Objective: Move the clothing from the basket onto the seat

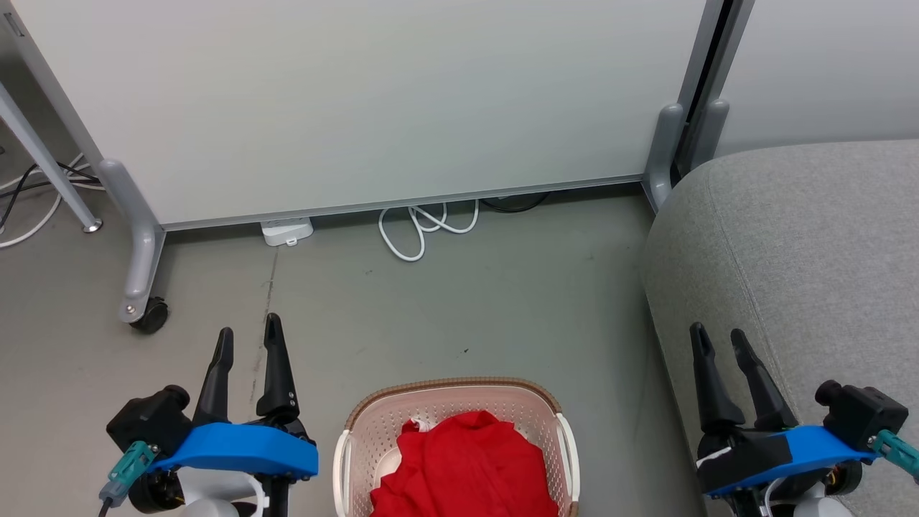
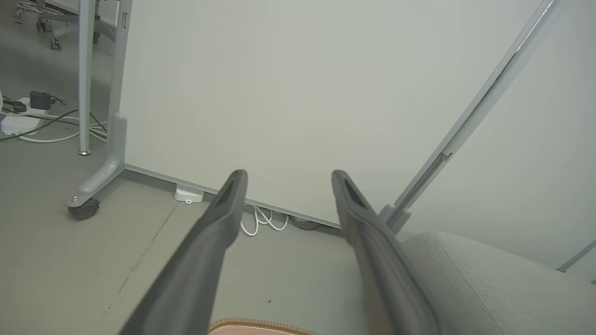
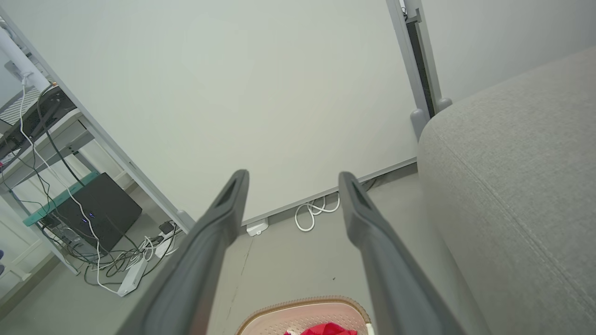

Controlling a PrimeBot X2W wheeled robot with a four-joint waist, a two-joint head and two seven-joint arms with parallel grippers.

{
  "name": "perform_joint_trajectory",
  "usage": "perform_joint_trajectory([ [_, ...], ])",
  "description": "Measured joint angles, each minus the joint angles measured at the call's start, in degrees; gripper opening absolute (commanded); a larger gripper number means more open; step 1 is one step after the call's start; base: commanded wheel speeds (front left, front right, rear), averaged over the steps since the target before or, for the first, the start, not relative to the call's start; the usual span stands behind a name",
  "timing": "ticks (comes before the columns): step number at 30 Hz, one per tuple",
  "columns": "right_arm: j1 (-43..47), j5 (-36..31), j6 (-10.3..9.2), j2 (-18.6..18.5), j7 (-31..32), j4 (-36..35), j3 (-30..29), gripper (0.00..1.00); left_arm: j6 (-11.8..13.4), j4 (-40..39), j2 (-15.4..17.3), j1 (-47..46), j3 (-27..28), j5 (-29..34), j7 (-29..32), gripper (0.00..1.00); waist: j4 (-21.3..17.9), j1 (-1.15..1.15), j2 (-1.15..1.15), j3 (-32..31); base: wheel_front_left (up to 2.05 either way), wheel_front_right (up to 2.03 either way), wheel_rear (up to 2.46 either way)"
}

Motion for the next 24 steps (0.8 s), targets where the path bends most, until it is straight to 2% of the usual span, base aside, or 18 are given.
perform_joint_trajectory([
  [24, -0.3, -13.8, 0.01, -0.1, -3.2, 0.4, 1.1, 1.0, 1.4, 0.0, 0.1, -0.2, -2.6, 13.0, -3.3, 1.0, 0.3, 0.0, 0.0, 0.2, 0.0, 0.0, 0.0],
])
